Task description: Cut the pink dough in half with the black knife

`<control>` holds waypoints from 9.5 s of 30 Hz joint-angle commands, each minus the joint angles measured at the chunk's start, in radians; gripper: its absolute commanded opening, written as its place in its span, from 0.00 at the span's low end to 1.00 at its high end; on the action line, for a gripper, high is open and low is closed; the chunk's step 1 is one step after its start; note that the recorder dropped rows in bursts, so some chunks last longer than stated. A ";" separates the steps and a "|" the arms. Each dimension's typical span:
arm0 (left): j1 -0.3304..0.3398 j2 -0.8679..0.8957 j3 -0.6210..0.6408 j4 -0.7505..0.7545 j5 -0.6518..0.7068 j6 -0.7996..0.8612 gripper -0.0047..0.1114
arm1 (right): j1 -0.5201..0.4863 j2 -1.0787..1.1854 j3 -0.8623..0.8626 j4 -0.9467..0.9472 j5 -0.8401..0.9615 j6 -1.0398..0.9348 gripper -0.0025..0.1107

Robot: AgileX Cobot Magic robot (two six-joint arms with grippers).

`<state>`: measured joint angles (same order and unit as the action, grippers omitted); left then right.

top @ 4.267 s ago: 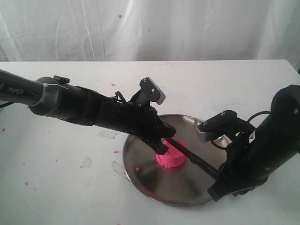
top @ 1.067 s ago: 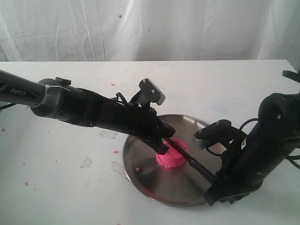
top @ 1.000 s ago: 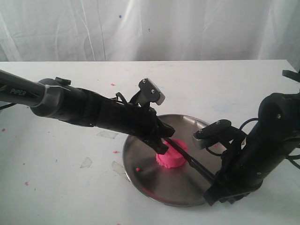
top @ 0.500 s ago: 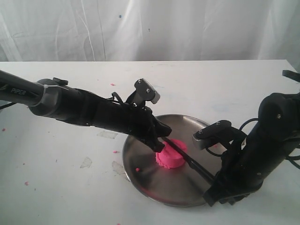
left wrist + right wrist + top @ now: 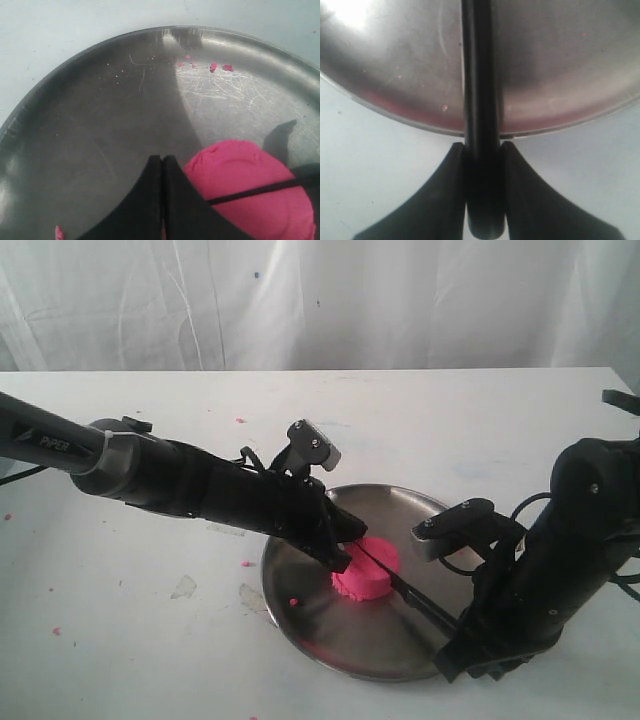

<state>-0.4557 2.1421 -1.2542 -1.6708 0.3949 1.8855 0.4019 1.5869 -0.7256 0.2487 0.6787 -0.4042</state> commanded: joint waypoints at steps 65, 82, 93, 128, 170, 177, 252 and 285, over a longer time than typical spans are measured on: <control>-0.005 -0.160 0.020 0.154 -0.080 -0.104 0.04 | -0.002 0.058 -0.023 0.034 0.021 0.015 0.02; -0.005 -0.765 0.041 0.298 -0.244 -0.298 0.04 | -0.002 0.058 -0.023 0.034 0.024 0.015 0.02; -0.005 -1.137 0.384 0.162 -0.877 0.022 0.04 | -0.002 0.058 -0.023 0.032 0.030 0.015 0.02; 0.366 -1.164 0.743 1.088 -0.059 -1.463 0.04 | -0.002 0.058 -0.021 0.044 0.060 0.015 0.02; 0.488 -2.071 1.254 0.905 -0.383 -1.393 0.04 | -0.002 0.058 -0.021 0.035 0.038 0.015 0.02; 0.491 -2.071 1.254 0.905 -0.411 -1.408 0.04 | -0.002 0.058 -0.021 0.029 0.033 0.015 0.02; 0.491 -2.071 1.254 0.905 -0.402 -1.410 0.04 | 0.127 0.058 -0.057 -0.015 0.112 0.068 0.02; 0.491 -2.071 1.254 0.905 -0.402 -1.410 0.04 | 0.093 -0.109 -0.114 -0.600 0.119 0.592 0.02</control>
<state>0.0413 0.0755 -0.0035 -0.7433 -0.0105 0.4798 0.5108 1.4746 -0.8520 -0.3248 0.8012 0.1622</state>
